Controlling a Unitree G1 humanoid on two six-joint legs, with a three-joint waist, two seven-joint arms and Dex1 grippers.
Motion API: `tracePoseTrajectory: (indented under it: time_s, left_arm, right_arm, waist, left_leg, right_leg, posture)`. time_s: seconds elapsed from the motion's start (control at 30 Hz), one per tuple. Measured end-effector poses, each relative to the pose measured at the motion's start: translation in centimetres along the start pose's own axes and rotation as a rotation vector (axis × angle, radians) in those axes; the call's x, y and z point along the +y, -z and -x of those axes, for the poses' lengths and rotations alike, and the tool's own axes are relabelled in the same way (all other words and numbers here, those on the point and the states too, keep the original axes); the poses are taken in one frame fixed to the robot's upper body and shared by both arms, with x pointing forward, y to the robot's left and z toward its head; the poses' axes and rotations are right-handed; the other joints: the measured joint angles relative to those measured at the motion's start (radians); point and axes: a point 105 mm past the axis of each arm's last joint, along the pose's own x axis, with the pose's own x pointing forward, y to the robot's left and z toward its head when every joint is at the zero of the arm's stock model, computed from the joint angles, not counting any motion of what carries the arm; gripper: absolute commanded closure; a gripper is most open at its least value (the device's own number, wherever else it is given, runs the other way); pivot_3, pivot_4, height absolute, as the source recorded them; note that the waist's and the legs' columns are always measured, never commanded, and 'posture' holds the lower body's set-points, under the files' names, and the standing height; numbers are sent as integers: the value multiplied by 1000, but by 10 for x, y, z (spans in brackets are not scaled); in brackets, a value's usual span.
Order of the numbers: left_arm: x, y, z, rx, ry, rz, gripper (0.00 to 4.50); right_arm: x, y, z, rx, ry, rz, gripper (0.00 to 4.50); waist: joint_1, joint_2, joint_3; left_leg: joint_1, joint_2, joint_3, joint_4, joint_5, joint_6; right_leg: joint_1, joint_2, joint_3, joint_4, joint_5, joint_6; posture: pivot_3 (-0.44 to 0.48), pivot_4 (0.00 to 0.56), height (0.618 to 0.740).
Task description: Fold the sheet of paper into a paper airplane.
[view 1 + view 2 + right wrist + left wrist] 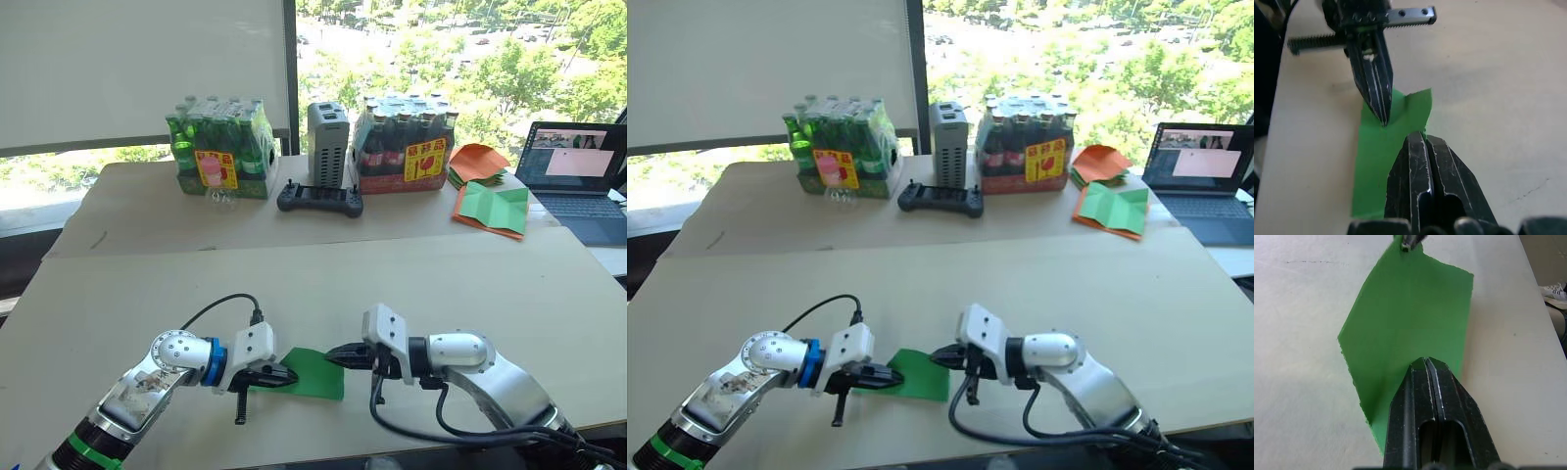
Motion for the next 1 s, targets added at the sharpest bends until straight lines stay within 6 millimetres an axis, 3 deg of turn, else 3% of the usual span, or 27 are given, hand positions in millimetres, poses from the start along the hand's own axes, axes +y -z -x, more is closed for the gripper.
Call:
tracePoseTrajectory:
  time_s: [0.17,0.33,0.53,0.67,0.77,1.0]
  left_arm:
    - [2,3,6,24,-7,-1,4500]
    - [3,3,10,30,-18,0,4500]
    - [0,5,16,35,-21,14,4500]
    - [-16,-1,19,13,34,29,4500]
    - [-22,5,18,22,48,54,4500]
    - [-13,19,15,69,-1,31,4500]
  right_arm:
    - [6,19,-4,40,-3,219,4476]
    - [6,20,-5,17,14,361,4476]
    - [0,18,-6,-1,61,364,4476]
    - [-9,14,-3,-13,108,345,4476]
    - [-9,10,-5,-30,117,327,4476]
    - [-3,-3,-1,-80,102,333,4476]
  waist:
    - [0,0,0]
    - [0,0,0]
    - [0,0,0]
    - [0,0,0]
    - [0,0,0]
    - [3,0,0]
  left_leg:
    - [0,0,0,0,0,0]
    - [0,0,0,0,0,0]
    - [0,0,1,0,0,0]
    - [0,0,1,0,0,0]
    - [0,1,1,0,0,0]
    - [1,0,1,0,0,0]
  right_leg:
    - [0,0,0,0,0,0]
    - [0,0,0,0,0,0]
    - [0,1,1,0,0,0]
    - [0,1,1,0,0,0]
    - [0,1,1,0,0,0]
    - [1,1,1,-1,0,0]
  posture:
    - [0,150,735]
    - [0,150,735]
    - [0,150,735]
    - [0,150,735]
    - [0,150,735]
    - [0,150,735]
